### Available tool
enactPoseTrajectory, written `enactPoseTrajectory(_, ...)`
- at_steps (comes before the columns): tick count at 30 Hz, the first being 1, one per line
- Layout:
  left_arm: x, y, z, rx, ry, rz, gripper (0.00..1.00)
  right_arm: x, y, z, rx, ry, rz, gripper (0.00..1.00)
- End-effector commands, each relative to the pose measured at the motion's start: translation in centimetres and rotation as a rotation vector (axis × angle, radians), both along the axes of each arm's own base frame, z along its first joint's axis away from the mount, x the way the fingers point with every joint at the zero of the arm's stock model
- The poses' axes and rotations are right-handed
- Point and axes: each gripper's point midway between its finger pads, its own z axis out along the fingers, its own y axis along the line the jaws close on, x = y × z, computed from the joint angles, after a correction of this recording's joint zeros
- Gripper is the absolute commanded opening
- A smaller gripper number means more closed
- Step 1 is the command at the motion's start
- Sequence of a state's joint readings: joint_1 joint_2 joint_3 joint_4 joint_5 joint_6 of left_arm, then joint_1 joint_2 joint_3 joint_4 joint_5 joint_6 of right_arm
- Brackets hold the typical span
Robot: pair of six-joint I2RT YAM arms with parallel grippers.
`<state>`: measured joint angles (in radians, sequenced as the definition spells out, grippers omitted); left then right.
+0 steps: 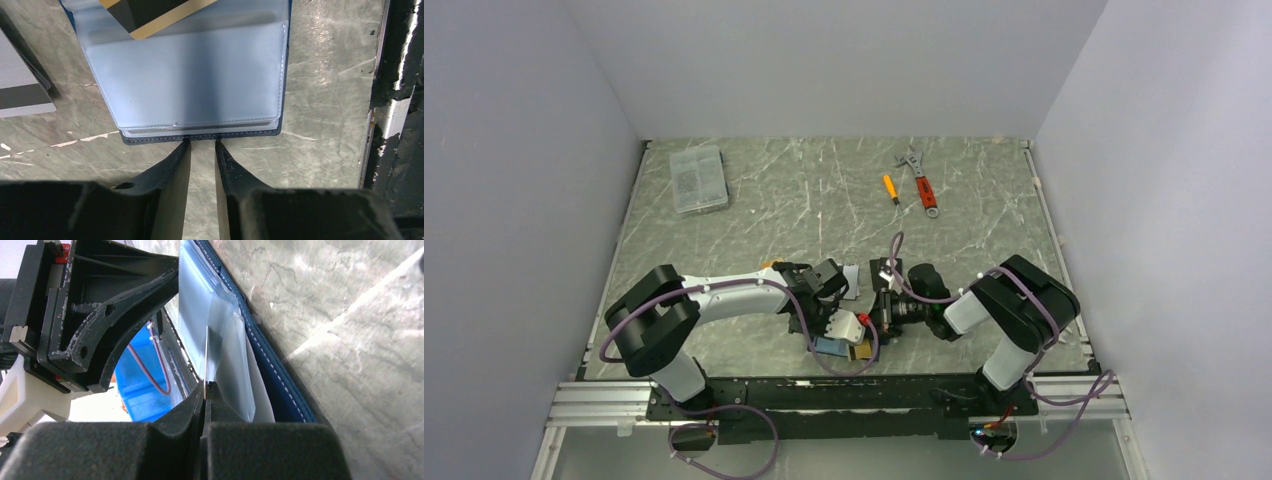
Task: Put the credit cards into the card holder
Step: Insert the credit card into the card holder.
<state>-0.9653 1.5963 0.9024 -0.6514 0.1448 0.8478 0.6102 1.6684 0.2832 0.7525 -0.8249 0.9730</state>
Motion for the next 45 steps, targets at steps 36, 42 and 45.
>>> enactPoseTrajectory(36, -4.5, -0.3, -0.3, -0.058, 0.158, -0.100, 0.09, 3.6, 0.9, -1.9, -0.022, -0.027, -0.122, 0.00)
enactPoseTrajectory(42, -5.7, -0.5, -0.2, -0.067, 0.183, -0.144, 0.08, 3.5, 0.9, -1.9, -0.029, -0.028, -0.122, 0.00)
enactPoseTrajectory(45, -6.1, -0.8, -0.1, -0.073, 0.194, -0.154, 0.07, 3.2, 0.8, -2.1, -0.045, -0.030, -0.117, 0.00)
